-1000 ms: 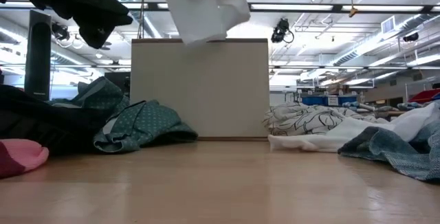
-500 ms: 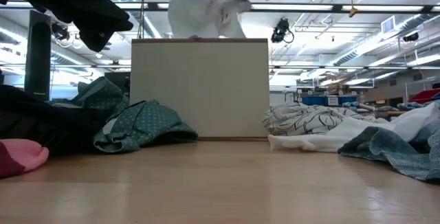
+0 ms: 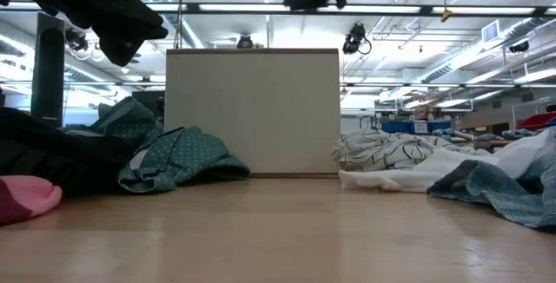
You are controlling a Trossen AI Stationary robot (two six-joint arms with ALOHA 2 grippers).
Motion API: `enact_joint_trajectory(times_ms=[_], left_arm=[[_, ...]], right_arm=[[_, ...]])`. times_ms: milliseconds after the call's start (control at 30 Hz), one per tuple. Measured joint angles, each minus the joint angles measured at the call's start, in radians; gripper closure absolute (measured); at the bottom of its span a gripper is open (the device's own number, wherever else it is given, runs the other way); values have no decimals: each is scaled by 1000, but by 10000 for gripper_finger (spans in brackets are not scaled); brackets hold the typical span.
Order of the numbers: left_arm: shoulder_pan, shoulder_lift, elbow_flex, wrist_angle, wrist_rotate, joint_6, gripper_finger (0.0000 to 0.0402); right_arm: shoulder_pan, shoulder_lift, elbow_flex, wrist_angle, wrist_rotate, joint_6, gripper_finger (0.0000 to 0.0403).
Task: Sort clothes
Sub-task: Put the white shirt into the laundry organizer
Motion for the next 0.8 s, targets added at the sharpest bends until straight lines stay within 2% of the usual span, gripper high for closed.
enact_joint_trajectory(times_ms=[200, 500, 600, 800], left_arm=[[1, 0, 0, -12, -1, 0, 316], [1, 0, 0, -15, -15, 4, 316], [1, 0, 0, -15, -16, 5, 316], [1, 0, 0, -15, -17, 5, 316]], right_arm=[[41, -110, 0, -250, 0, 17, 252], [106, -227, 0, -653, 0, 152, 251], [131, -256, -40, -692, 2, 197, 249], [196, -339, -216, -692, 1, 322, 247]])
